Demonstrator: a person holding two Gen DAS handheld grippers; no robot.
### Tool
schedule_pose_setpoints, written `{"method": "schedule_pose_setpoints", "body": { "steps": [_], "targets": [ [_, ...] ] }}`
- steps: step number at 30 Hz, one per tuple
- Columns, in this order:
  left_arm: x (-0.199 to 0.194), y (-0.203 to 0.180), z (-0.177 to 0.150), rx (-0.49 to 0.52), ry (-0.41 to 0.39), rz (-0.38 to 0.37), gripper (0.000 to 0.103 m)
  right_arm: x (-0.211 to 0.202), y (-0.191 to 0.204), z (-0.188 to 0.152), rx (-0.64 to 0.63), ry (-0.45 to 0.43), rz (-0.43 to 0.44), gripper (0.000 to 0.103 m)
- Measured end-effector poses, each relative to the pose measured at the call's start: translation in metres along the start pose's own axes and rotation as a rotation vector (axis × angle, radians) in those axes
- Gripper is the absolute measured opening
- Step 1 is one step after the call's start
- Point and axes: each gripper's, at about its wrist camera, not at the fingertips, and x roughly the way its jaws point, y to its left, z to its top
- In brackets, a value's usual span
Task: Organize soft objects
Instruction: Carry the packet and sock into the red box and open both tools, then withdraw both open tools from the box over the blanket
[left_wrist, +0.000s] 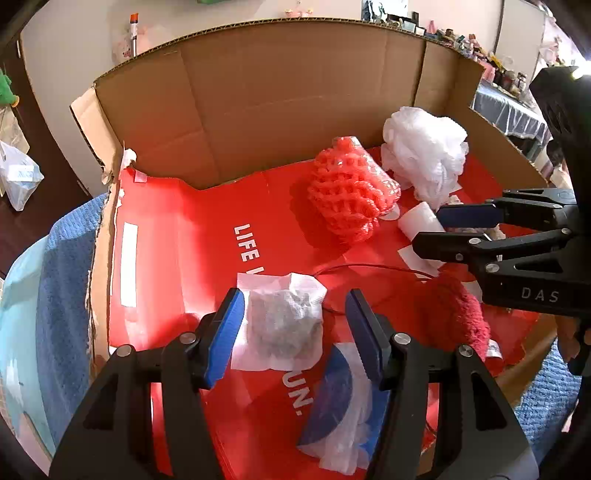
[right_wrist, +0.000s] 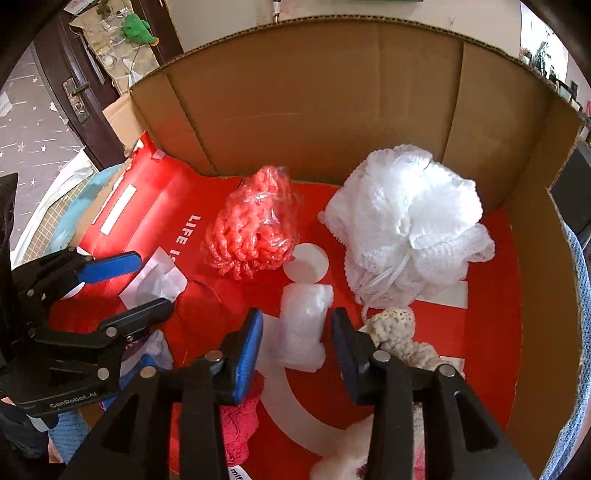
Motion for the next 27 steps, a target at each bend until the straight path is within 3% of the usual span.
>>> {"method": "schedule_pose_setpoints", "body": {
  "steps": [11,16,27],
  "targets": [
    [-0.037,-0.003,-0.010,-0.038,-0.087,-0.025,0.071,-0.043,0.003,-0.006,0.002,-0.086,-0.021,0.057],
    [-0.058,-0.003,-0.017,-0.071,-0.150,-0.057,0.074,-0.073,0.008,-0.016,-0.004,-0.157,-0.039,0.072],
    [-0.113,-0.024,-0.045,-0.060,-0.295,-0.018,0.082,-0.139,0.026,-0.054,-0.034,-0.314,-0.088,0.090]
  ]
}}
